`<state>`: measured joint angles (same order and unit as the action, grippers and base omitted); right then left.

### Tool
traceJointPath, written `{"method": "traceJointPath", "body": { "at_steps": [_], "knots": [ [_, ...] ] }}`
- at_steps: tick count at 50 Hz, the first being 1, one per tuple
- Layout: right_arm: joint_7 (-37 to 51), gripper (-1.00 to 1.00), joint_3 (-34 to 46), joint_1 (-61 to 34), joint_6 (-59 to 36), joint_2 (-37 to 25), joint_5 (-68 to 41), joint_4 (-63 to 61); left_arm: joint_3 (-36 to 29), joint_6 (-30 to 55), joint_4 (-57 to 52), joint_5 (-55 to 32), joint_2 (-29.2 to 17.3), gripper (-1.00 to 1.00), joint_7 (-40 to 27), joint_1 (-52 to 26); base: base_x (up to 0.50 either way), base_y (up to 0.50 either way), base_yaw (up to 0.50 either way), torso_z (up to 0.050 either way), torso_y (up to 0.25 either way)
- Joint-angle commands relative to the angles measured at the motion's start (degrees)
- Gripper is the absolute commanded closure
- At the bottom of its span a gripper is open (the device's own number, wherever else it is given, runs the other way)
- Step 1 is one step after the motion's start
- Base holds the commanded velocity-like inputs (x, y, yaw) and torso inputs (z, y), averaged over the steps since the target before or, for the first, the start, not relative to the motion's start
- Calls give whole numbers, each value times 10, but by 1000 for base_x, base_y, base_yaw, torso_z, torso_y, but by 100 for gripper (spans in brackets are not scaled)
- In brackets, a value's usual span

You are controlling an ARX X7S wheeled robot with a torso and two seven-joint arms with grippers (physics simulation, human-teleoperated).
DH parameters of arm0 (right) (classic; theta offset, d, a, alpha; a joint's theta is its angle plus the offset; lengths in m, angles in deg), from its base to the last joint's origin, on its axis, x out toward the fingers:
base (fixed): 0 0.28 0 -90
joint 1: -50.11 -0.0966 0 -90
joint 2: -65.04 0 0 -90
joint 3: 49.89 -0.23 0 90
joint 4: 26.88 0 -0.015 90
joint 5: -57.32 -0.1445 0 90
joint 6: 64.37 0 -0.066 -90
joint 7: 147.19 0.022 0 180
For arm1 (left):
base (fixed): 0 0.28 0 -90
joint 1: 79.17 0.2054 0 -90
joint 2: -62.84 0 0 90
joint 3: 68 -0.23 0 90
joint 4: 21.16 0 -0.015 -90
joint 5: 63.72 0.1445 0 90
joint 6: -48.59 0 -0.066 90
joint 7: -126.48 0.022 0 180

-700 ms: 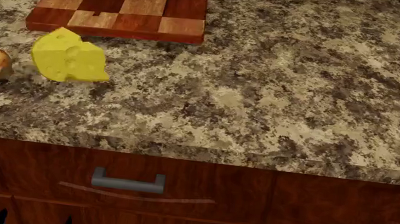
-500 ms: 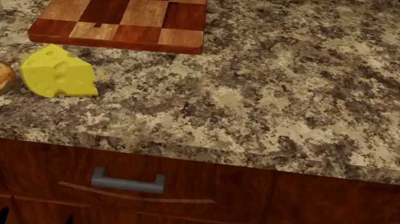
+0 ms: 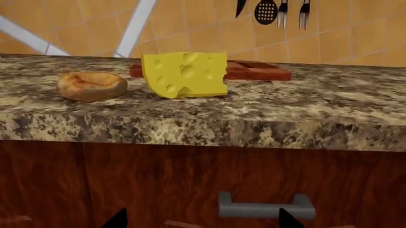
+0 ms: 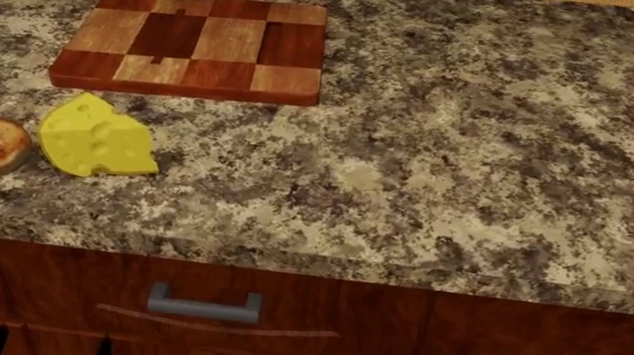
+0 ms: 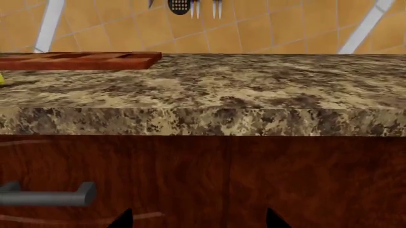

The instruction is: Place the bread and cheese on the cutting board.

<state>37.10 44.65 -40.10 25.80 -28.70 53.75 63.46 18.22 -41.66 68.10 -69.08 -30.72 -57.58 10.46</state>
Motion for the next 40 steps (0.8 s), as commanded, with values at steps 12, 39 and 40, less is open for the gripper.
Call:
{"method": "traceJointPath", "body": {
  "at_steps": [12,39,40],
  "knots": [
    [19,-100,19,-3,6,-16,-15,6,-18,-7,-4,-21,-15,-100,-16,1,0,0,0,50,43],
    [40,-100,36,1,22,-32,-23,-9,-23,-2,-21,-57,-25,-100,-42,0,0,0,0,22,18],
    [41,-100,38,-1,27,-33,-19,-3,-25,-2,-21,-58,-26,-100,-42,0,0,0,0,0,0]
  ]
}}
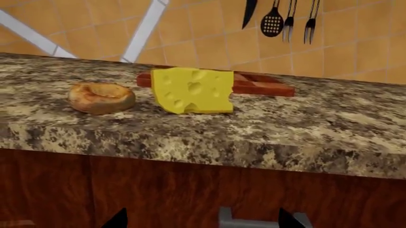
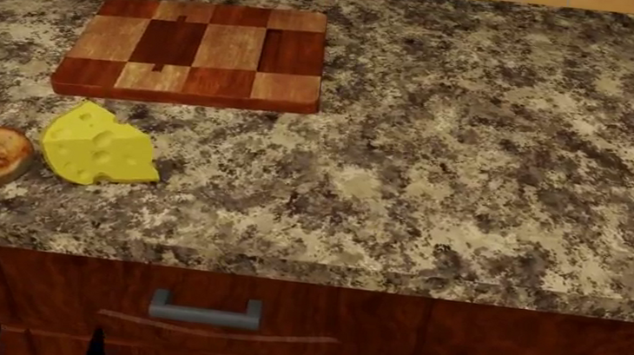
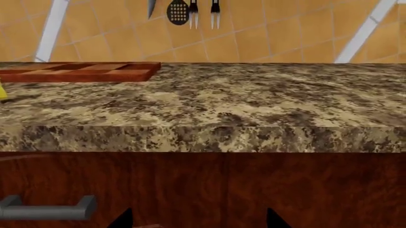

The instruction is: Place the bread and cheese on the cutting board.

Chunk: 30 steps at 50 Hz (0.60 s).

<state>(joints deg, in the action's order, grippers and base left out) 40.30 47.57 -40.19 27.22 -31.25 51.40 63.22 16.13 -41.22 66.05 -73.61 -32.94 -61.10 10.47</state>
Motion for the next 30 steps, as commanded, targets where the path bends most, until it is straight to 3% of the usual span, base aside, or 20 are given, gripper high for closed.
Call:
{"method": "traceJointPath", "body": {
  "at_steps": [1,24,30],
  "knots": [
    [12,-100,10,4,13,-10,9,-20,-5,-8,1,-13,-4,-100,-7,0,0,500,0,0,0],
    [25,-100,21,1,20,-17,1,-11,-22,-19,-1,-18,-16,-100,-18,3,13,500,0,0,0],
    [36,-100,20,4,24,-20,5,-17,-25,-15,-8,-20,-19,-100,-21,4,303,434,0,0,0]
  ]
}}
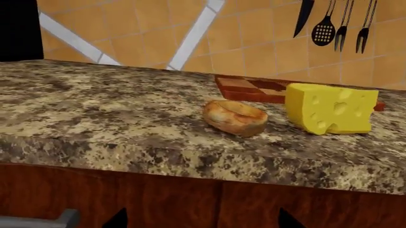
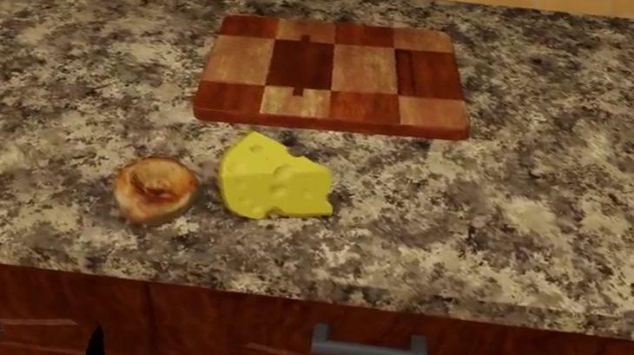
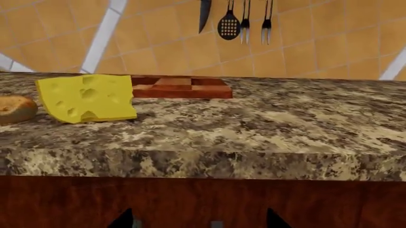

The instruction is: Place the bread and cheese on the cutting board.

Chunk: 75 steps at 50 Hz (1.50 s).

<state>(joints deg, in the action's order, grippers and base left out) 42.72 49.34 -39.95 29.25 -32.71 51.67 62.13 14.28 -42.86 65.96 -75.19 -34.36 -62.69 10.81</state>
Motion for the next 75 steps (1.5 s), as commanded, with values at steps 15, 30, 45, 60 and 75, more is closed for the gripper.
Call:
{"method": "traceJointPath", "body": {
  "at_steps": [15,30,45,60,75],
  "knots": [
    [28,-100,16,11,-24,-19,23,-52,-23,3,-42,12,-17,-100,-20,14,227,102,0,0,0],
    [65,-100,-40,-59,-435,-51,-58,-410,27,391,-372,-94,-90,-100,-81,-67,0,0,0,0,0],
    [83,-100,-38,-116,-566,-65,-68,-493,147,652,-506,-240,-122,-100,-140,-189,79,0,0,0,0],
    [87,-100,-41,-119,-578,-66,-79,-505,169,650,-506,-257,-127,-100,-143,-182,314,0,0,0,0],
    [82,-100,-63,-123,-610,-73,-103,-535,184,655,-506,-274,-133,-100,-148,-178,322,0,0,0,0]
  ]
}}
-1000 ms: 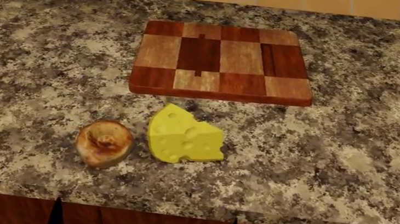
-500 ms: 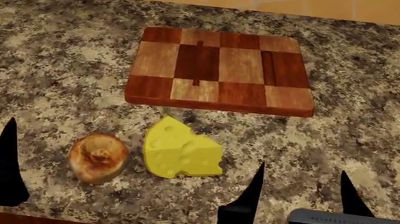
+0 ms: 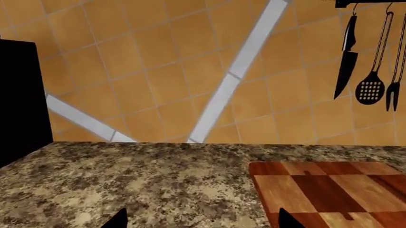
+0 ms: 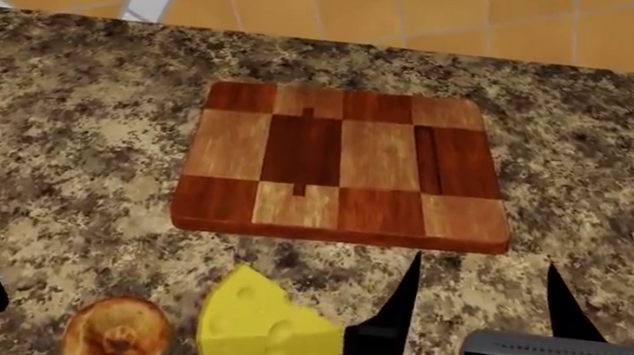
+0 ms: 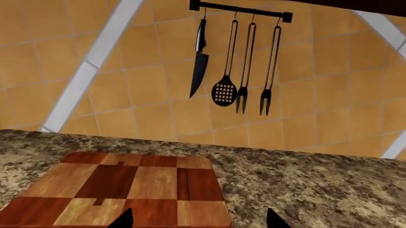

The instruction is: Place the bread and cheese on the cutting board.

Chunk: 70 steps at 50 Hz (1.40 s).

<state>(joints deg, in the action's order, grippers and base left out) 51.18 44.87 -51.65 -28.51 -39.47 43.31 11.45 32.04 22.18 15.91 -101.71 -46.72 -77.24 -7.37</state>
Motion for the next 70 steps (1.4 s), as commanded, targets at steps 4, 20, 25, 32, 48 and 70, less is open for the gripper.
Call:
{"method": "traceJointPath", "body": {
  "at_steps": [4,20,25,32,48,70],
  "knots": [
    [-2,-100,-31,-2,-33,-7,-24,-32,18,-6,-4,-15,-8,-100,2,8,323,0,0,0,0],
    [5,-100,-44,-15,-59,-5,-44,-53,16,-20,-1,-26,-21,-100,15,18,152,0,0,0,1],
    [9,-100,-40,-17,-68,-8,-50,-61,10,-29,1,-21,-25,-100,18,19,0,0,0,0,-85],
    [10,-100,-42,-18,-79,-12,-61,-66,7,-30,-1,-22,-29,-100,15,20,0,0,0,0,-107],
    [30,-100,-47,-25,-101,-27,-98,-80,7,-35,1,-20,-37,-100,7,21,-1,0,0,0,-106],
    [450,-100,244,-270,218,-440,-634,-83,19,-36,-2,-43,-35,-100,-3,19,2,0,0,2,-200]
  ]
}}
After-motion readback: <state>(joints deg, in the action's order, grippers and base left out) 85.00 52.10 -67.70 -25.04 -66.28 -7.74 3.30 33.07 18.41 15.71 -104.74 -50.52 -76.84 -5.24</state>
